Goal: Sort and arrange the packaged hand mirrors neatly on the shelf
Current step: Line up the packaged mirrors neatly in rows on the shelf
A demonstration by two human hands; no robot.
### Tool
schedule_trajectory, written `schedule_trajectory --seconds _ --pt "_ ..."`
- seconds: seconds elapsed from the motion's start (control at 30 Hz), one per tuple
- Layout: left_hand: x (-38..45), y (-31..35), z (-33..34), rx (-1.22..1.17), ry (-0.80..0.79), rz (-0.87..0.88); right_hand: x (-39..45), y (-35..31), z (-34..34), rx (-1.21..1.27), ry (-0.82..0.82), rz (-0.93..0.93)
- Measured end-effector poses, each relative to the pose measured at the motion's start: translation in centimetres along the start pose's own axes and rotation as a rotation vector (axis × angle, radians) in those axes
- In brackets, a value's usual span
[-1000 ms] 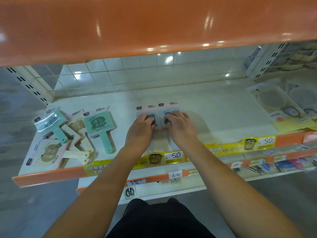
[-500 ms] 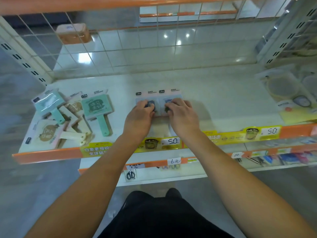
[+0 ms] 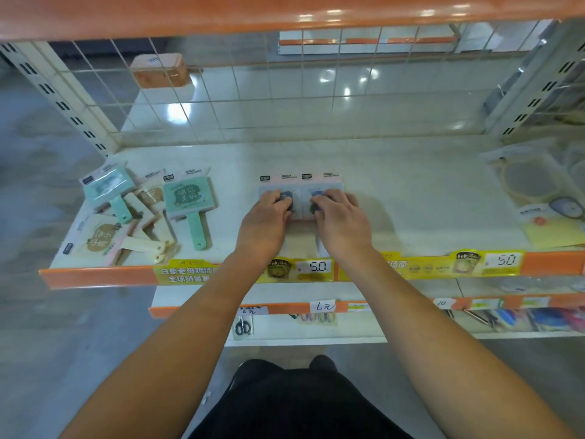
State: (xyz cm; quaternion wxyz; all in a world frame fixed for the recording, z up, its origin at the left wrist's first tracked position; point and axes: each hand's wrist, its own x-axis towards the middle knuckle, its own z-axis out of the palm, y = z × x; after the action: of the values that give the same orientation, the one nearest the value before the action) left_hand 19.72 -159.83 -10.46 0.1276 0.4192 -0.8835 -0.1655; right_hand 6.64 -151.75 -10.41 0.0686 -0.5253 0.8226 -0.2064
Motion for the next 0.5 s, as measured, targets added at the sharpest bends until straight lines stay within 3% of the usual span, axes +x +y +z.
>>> schedule_trajectory --seconds 0.37,0.5 --pt "0.3 0.6 0.1 0.069 -0.003 -0.046 0.3 0.1 -0.8 0.015 -0.087 0.043" --pt "0.3 0.2 -0.7 -0.063 -0.031 -0.071 0.7 0.0 -1.8 0.021 -0.135 0.075"
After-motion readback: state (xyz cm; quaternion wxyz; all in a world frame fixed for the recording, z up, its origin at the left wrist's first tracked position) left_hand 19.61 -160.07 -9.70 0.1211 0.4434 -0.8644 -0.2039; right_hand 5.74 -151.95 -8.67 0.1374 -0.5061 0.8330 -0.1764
